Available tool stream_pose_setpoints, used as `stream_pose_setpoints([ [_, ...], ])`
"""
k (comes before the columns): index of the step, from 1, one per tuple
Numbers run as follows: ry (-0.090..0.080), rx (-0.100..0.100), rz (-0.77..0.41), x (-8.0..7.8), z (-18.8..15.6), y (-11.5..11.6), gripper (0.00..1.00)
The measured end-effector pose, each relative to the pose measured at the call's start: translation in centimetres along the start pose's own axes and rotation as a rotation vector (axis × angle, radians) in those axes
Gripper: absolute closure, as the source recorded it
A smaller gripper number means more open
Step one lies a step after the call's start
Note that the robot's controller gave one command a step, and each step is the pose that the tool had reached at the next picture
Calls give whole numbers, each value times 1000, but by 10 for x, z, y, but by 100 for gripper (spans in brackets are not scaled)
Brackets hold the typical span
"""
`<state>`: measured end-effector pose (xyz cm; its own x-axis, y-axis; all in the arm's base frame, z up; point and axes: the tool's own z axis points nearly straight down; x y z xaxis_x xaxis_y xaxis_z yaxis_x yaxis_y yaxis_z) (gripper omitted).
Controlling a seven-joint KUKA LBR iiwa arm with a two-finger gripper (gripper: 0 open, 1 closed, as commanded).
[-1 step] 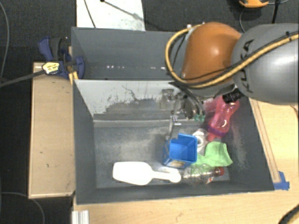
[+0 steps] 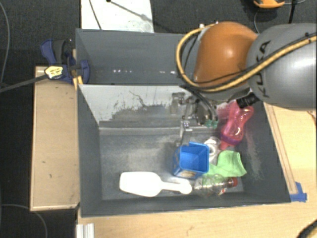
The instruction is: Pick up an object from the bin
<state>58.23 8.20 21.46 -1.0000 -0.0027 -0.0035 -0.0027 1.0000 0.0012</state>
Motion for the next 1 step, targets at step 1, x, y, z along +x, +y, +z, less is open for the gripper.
stream_pose_setpoints([
  [1,-3,0,-83,14,63,-34,0],
])
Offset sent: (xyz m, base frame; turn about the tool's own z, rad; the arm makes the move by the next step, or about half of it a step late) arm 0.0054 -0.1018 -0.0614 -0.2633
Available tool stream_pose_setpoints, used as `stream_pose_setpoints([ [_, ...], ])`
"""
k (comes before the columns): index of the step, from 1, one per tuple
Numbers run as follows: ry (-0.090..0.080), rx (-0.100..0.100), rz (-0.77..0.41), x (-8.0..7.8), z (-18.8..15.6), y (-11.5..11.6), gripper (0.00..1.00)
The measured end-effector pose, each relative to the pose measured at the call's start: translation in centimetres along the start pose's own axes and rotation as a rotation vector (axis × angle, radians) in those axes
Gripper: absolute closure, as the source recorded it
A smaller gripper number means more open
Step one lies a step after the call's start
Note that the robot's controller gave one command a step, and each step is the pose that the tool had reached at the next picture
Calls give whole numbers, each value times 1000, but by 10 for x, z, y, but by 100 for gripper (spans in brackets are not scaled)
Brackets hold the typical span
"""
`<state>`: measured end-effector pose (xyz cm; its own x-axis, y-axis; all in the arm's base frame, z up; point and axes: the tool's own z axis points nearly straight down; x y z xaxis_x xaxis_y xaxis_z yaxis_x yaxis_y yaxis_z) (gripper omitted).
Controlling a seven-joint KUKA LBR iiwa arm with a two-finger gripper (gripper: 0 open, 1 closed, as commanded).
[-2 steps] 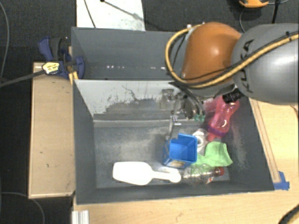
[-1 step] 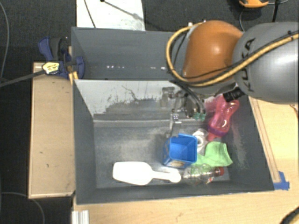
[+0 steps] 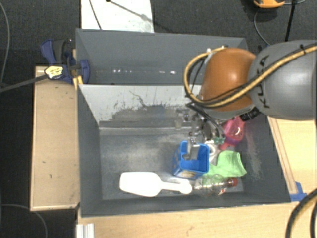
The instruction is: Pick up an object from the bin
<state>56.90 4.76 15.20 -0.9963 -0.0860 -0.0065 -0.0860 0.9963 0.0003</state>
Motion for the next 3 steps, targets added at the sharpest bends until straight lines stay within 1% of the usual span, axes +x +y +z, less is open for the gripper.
stream_pose_setpoints([
  [1,5,-1,-180,-12,1,-66,0],
  [2,3,-1,-71,-9,10,-64,0],
  [3,1,0,-223,-12,62,-55,0],
])
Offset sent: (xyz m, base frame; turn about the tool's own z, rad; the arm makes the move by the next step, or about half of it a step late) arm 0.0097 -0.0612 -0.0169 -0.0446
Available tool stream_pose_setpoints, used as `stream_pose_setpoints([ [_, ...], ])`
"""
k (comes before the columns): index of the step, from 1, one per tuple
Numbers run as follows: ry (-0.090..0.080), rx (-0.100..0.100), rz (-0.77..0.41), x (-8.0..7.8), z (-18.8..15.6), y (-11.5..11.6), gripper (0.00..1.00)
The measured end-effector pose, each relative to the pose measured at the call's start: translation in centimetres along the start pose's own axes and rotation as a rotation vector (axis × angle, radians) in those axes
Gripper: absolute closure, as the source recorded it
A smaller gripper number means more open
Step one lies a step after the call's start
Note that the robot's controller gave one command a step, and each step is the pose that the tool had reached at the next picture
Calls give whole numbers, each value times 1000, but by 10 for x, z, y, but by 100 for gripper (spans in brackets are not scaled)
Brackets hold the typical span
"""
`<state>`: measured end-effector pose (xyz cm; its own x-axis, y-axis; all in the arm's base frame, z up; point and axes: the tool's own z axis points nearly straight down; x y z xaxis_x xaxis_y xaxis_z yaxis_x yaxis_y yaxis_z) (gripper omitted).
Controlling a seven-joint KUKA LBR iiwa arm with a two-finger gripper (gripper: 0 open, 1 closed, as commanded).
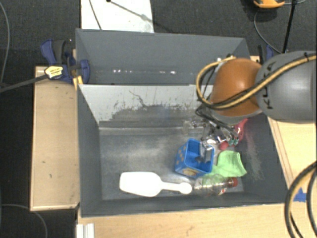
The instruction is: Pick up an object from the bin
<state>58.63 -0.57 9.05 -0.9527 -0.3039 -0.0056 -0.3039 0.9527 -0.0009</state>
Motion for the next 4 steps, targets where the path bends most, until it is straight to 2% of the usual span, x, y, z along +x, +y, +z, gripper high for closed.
stream_pose_setpoints([
  [1,5,-3,48,2,19,10,100],
  [4,3,-3,50,2,13,10,100],
])
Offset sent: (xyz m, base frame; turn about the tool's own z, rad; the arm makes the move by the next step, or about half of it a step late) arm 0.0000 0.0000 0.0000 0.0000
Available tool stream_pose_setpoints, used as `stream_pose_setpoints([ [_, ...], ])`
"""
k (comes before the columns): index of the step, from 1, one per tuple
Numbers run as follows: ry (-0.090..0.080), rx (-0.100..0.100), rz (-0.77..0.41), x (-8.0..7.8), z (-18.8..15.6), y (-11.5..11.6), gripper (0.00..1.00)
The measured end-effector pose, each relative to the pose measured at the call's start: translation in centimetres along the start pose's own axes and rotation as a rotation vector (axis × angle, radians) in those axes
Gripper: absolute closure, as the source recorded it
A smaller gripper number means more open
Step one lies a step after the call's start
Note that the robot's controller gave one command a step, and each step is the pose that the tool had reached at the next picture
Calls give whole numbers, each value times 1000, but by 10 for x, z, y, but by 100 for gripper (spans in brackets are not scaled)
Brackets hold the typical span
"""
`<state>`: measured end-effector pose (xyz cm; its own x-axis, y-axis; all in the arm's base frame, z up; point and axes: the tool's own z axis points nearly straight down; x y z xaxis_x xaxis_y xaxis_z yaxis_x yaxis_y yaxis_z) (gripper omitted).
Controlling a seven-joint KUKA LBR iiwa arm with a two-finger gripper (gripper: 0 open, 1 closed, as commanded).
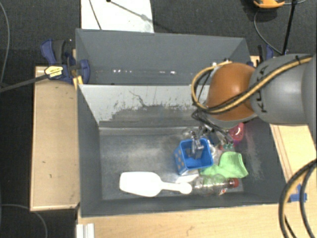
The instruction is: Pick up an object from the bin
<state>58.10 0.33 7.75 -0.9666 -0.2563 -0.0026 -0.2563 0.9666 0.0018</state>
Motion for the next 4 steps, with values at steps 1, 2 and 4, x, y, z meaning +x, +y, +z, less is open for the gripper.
stream_pose_setpoints([
  [1,-1,1,0,0,-5,0,100],
  [2,0,1,1,0,-10,0,100],
  [4,4,0,2,1,-22,0,100],
])
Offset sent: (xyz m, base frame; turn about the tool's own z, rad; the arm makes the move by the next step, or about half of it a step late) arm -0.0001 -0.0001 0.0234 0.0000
